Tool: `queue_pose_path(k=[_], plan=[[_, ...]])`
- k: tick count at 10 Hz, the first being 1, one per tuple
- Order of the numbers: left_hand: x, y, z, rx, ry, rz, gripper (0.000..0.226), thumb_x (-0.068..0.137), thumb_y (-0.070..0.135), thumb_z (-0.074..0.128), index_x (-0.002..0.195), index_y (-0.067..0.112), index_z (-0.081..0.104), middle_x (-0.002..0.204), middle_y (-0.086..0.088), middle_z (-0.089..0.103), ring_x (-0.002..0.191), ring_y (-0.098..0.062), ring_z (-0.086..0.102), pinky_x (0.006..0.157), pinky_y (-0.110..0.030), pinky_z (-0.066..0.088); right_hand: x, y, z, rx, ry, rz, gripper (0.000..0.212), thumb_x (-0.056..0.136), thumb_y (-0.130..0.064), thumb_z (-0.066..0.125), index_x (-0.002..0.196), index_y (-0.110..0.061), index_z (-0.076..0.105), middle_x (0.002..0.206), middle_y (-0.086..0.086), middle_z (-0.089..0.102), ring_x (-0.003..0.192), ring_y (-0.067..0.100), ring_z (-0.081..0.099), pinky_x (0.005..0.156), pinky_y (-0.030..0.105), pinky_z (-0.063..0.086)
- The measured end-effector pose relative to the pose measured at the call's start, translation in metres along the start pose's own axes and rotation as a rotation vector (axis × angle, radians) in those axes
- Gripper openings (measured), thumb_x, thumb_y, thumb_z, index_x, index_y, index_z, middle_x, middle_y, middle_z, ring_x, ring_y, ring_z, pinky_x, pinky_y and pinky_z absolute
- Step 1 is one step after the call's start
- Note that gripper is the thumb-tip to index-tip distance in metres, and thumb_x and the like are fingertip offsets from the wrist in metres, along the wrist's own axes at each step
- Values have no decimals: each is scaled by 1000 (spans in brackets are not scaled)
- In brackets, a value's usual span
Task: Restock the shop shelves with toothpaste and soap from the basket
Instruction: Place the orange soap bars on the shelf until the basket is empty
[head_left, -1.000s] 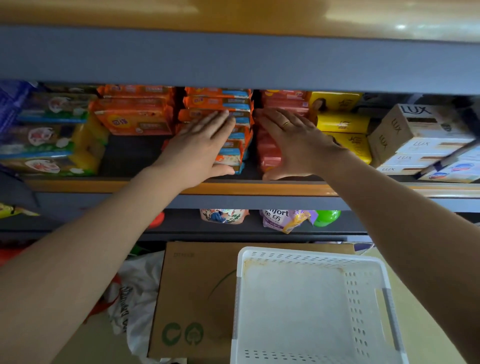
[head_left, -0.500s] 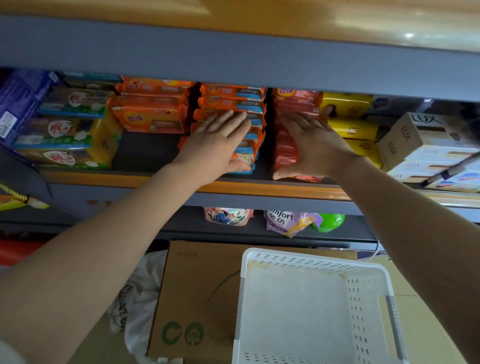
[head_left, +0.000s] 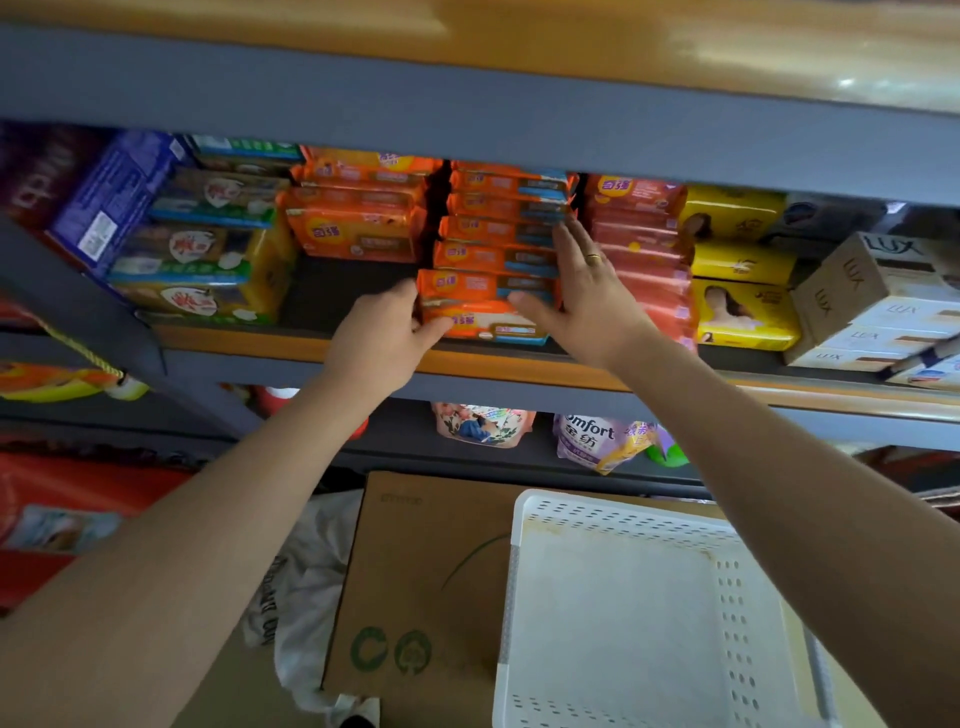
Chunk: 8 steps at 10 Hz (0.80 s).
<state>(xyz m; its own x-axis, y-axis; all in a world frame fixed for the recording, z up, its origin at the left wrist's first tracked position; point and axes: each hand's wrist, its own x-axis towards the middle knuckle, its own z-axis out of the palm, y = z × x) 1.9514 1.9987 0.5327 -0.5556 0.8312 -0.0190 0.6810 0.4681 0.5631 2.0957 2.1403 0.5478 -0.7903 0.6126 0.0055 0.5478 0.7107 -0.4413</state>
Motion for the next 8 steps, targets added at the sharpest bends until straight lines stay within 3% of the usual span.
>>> queue_pose_path(k=[2,3,4,5,6,7,8], plan=[[4,2,9,50,73,72,33,89,36,55,104,7,58,100,-12,71,90,-29,67,76,-43,54,2,-3,-3,-80,-93,8,92,86,-52,50,147,-2,3,158,13,-2,146,26,5,118,35,14],[2,2,12,89,80,111,34,90,38,52,101,7,58,100,-12,70,91,-29,67,74,-40,54,3,-1,-1,-204,-112,-26,93,86,-53,47,145,5,4,156,21,-4,146,30,3,120,38,11],[0,1,10,141,78,95,34,91,39,48,101,8,57,104,-11,67,91,-28,65,68,-36,51,3,-3,-1,-299,-125,-23,89,87,-57,40,147,-1,5,157,19,-3,145,32,6,119,42,13],[-2,6,5,149,35,65,31,93,33,47,110,8,54,113,-13,61,99,-29,61,71,-35,47,1,-7,-5,-367,-96,15,84,87,-62,36,149,-13,8,158,9,2,144,28,11,117,42,12],[-18,11,-7,125,78,128,40,91,22,51,128,9,45,129,-13,50,118,-30,48,89,-39,45,-13,-22,-11,-384,-35,50,74,89,-57,39,147,-16,18,158,7,11,143,28,15,116,43,12],[-42,15,-26,103,153,271,39,89,16,51,127,6,48,127,-13,51,118,-30,45,92,-39,43,-41,-41,-17,-371,34,80,59,93,-45,44,141,-13,30,152,10,25,137,32,28,111,43,23],[-59,14,-36,93,-43,354,33,90,15,50,122,8,53,124,-10,53,115,-27,48,91,-41,45,-71,-57,-21,-364,54,142,49,94,-35,46,135,-10,37,138,14,44,126,32,40,100,41,34]])
